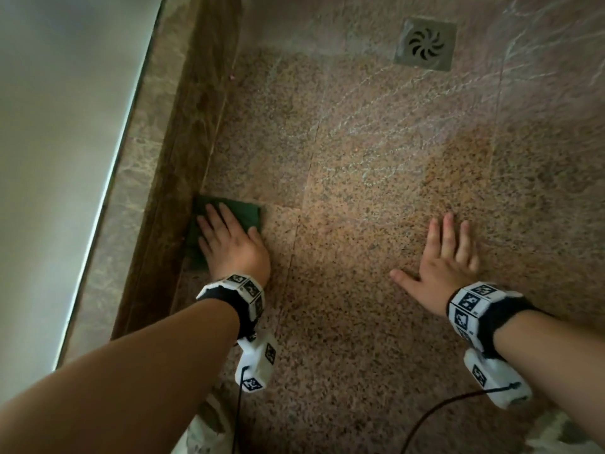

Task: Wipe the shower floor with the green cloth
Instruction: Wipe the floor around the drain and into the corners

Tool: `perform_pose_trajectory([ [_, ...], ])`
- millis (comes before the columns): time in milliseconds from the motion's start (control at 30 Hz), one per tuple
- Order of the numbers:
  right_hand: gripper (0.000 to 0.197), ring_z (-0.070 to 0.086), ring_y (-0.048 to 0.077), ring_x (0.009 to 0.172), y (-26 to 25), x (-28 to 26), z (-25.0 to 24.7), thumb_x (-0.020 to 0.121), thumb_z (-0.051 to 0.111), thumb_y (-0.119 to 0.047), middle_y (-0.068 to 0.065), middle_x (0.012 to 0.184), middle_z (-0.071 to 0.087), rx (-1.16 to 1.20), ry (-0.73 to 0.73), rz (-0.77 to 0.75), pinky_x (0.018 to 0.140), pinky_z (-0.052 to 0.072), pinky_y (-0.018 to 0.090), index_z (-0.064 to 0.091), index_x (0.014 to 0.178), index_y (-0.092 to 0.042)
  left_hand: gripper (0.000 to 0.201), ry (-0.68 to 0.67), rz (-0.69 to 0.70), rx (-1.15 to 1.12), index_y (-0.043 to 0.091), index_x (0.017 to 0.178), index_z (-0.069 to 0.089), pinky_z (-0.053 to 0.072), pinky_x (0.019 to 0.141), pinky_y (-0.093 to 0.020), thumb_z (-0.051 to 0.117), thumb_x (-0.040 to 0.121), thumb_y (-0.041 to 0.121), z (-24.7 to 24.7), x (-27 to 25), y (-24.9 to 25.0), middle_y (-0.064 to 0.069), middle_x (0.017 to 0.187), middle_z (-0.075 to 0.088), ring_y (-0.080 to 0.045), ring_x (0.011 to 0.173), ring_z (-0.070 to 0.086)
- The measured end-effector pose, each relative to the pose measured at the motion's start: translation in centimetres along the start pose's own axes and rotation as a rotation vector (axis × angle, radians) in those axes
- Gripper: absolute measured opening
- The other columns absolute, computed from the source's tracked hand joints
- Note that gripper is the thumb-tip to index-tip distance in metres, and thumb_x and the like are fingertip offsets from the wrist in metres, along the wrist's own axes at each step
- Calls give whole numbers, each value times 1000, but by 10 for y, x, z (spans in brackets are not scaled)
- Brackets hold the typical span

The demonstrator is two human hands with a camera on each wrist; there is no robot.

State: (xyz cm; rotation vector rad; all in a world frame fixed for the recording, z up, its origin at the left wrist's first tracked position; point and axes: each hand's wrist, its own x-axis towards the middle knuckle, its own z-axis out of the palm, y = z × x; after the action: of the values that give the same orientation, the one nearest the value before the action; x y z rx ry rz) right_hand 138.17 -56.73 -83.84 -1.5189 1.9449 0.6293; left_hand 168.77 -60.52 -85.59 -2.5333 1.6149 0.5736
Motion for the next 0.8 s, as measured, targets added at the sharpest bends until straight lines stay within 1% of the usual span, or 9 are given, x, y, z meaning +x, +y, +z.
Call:
perform_pose_trajectory([
  [100, 120, -35, 31, 141, -1, 1, 0, 78, 39, -82, 5, 152, -42, 4, 10, 1, 116, -12, 50, -30, 147, -14, 70, -109, 104, 55, 9, 155, -10, -4, 120, -49, 27, 102, 36, 4, -17, 20, -12, 162, -17, -33, 149, -15],
  [167, 119, -34, 31, 141, -1, 0, -1, 78, 38, -82, 6, 152, -41, -7, 1, 4, 116, -10, 50, -29, 148, -13, 70, -194, 274, 103, 13, 153, -17, -11, 119, -49, 23, 102, 38, 9, -40, 39, -9, 159, -27, -31, 146, -26],
  [233, 119, -33, 31, 141, 0, 0, -1, 78, 36, -83, 6, 152, -42, -23, -4, 19, 117, -8, 50, -30, 148, -13, 69, -271, 473, 129, 16, 154, -17, -11, 120, -49, 21, 102, 40, 17, -63, 56, -5, 157, -31, -27, 143, -32],
  [300, 118, -32, 31, 142, 1, -1, -2, 78, 37, -82, 6, 152, -40, -25, -13, 36, 118, -6, 50, -29, 148, -13, 66, -334, 572, 129, 20, 155, -14, -14, 120, -43, 20, 103, 44, 19, -75, 65, 0, 159, -28, -22, 143, -32],
  [433, 119, -28, 29, 144, -3, -1, -2, 77, 42, -80, 5, 156, -34, 1, 42, 17, 118, -4, 49, -24, 150, -13, 59, -289, 577, 109, 24, 158, -2, -7, 122, -39, 24, 106, 34, 4, -44, 49, 6, 163, -16, -17, 148, -21],
  [500, 119, -28, 29, 144, -3, -1, 0, 76, 44, -79, 5, 156, -33, 4, 62, 14, 118, -5, 49, -22, 151, -13, 59, -229, 482, 83, 22, 158, 1, 0, 123, -41, 28, 105, 27, -5, -23, 39, 5, 164, -13, -17, 150, -16],
  [667, 119, -29, 29, 144, -3, 0, 0, 77, 43, -80, 5, 155, -35, -7, 50, 18, 117, -4, 49, -24, 150, -14, 65, -115, 173, -22, 16, 157, -1, 3, 122, -41, 30, 104, 35, -13, 0, 14, 0, 165, -8, -20, 151, -9],
  [733, 120, -29, 30, 144, -3, 0, 0, 77, 43, -80, 5, 155, -36, -9, 47, 23, 117, -3, 50, -25, 150, -14, 65, -123, 155, -2, 14, 157, -3, 3, 122, -42, 27, 104, 36, -13, 0, 8, -2, 165, -10, -23, 151, -10],
  [800, 119, -29, 30, 143, -2, 0, 1, 78, 42, -80, 6, 154, -37, -21, 40, 27, 117, -3, 50, -26, 149, -13, 63, -163, 209, 49, 14, 157, -6, 0, 121, -44, 24, 105, 35, -13, -3, 8, -2, 164, -14, -26, 150, -14],
])
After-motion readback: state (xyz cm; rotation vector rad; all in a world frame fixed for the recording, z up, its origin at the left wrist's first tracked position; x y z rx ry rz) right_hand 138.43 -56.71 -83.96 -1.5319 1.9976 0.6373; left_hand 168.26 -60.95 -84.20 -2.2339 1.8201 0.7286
